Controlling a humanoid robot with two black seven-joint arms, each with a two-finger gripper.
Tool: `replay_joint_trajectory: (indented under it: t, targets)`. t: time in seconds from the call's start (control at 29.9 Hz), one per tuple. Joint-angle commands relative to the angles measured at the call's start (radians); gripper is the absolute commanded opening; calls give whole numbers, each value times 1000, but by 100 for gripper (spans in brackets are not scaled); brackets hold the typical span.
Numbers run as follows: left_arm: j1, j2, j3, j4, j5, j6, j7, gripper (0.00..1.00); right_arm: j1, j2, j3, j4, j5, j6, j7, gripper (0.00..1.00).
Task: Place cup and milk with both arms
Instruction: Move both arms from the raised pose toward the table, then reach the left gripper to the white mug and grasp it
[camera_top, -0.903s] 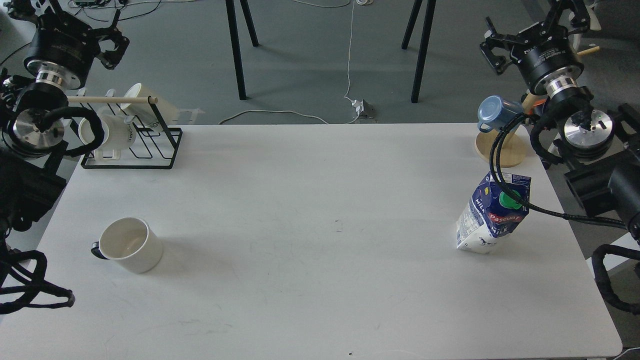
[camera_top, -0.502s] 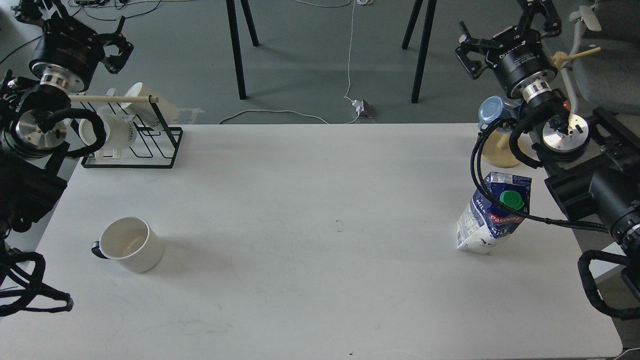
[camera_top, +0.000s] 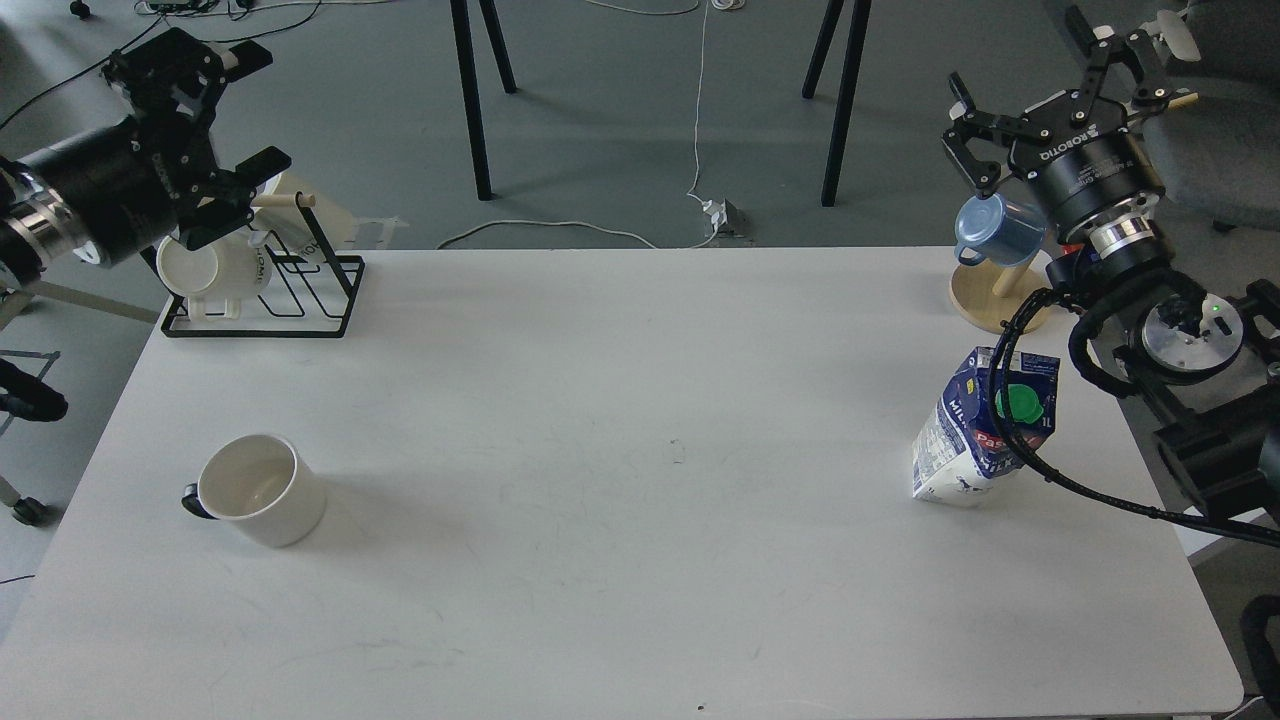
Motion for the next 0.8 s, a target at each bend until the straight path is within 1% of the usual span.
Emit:
replay_joint_trajectory:
  t: [0.0, 0.1, 0.17, 0.23, 0.27, 0.3, 0.4, 0.47, 0.53, 0.64, 0.7, 0.77]
  targets:
    - [80, 129, 6, -92, 179, 12, -18, 99, -53, -27, 57, 57, 1, 0, 0, 99]
    - [151, 199, 27, -100, 288, 19, -56, 96, -97, -51, 98, 97, 1, 0, 0, 99]
    - [174, 218, 59, -98, 403, 50, -87, 94, -124, -62, 121, 114, 1, 0, 0, 99]
    - [192, 226, 121, -95, 553, 135, -131, 91, -153, -68, 140, 121, 1, 0, 0, 99]
    - [200, 226, 156, -88, 611, 183, -142, 91, -163, -68, 149, 121, 1, 0, 0, 99]
    - [205, 223, 196, -78, 680, 244, -147, 91, -176, -68, 160, 121, 1, 0, 0, 99]
    - [208, 215, 314, -29, 851, 393, -149, 91, -211, -71, 186, 121, 1, 0, 0, 99]
    - [209, 190, 372, 3, 918, 458, -147, 87, -228, -73, 201, 121, 1, 0, 0, 99]
    - [209, 151, 400, 50, 935, 490, -144, 86, -240, -74, 210, 121, 1, 0, 0, 99]
    - [226, 98, 406, 119, 937, 493, -144, 85, -246, -74, 215, 118, 1, 0, -2, 99]
    - [252, 53, 405, 165, 937, 495, -144, 79, -251, -74, 215, 117, 1, 0, -2, 99]
    - [255, 11, 403, 202, 937, 495, -141, 78, -256, -74, 215, 115, 1, 0, 0, 99]
